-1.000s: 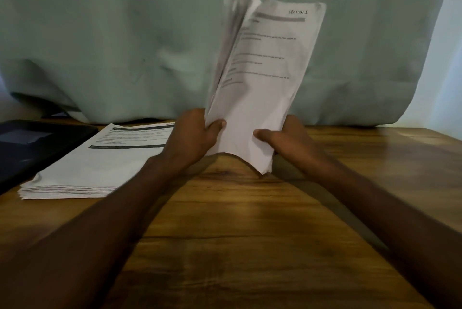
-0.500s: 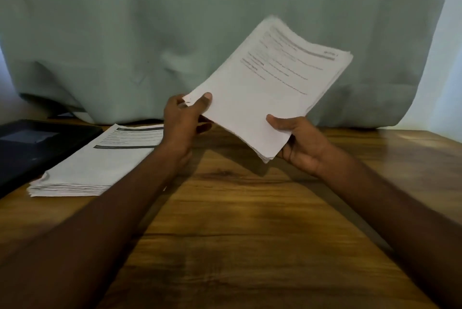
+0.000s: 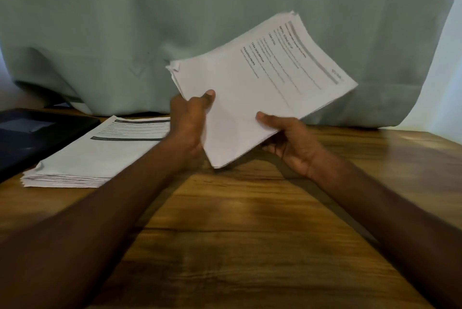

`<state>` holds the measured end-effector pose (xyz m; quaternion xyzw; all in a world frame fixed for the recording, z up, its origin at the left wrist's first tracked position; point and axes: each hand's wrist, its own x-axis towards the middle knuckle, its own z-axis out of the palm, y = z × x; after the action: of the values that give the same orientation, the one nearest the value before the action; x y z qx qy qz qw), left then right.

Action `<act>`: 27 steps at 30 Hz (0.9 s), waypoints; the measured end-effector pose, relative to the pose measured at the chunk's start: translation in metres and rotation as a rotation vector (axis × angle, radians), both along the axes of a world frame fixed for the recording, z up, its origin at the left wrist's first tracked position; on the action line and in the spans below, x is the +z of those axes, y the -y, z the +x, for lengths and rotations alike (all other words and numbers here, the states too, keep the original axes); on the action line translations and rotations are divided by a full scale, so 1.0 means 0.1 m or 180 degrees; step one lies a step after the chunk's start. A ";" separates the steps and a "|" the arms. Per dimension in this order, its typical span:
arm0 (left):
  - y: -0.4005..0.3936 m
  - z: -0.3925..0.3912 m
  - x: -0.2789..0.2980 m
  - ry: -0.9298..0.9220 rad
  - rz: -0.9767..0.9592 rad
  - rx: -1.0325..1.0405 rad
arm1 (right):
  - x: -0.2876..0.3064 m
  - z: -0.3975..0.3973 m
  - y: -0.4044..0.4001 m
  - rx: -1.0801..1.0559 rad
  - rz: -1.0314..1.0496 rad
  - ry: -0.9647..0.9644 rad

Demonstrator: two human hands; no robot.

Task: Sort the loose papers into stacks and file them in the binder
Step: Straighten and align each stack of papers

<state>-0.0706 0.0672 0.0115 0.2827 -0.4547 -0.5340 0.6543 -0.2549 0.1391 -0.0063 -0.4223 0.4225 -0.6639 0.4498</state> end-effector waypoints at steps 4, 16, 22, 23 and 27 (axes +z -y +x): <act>0.13 0.31 0.12 0.0744 -0.0556 0.0385 | 0.19 -0.40 -0.05 -0.0696 -0.0275 -0.0336; 0.17 0.33 0.08 0.1419 -0.0936 0.0464 | 0.22 -0.62 -0.21 -0.0284 0.0025 -0.1038; 0.20 0.27 0.01 0.1078 -0.0803 0.0300 | 0.18 -0.49 -0.18 -0.0897 -0.0267 -0.1239; 0.21 0.28 0.00 0.1019 -0.0712 0.0192 | 0.17 -0.45 -0.18 -0.1057 -0.0329 -0.1231; 0.23 0.31 -0.04 0.1225 -0.0705 0.0361 | 0.09 -0.28 -0.16 -0.1325 -0.0476 -0.1392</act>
<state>-0.0396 0.0446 0.0071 0.3309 -0.6104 -0.3795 0.6115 -0.2833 0.1551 0.0031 -0.4915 0.5367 -0.6643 0.1703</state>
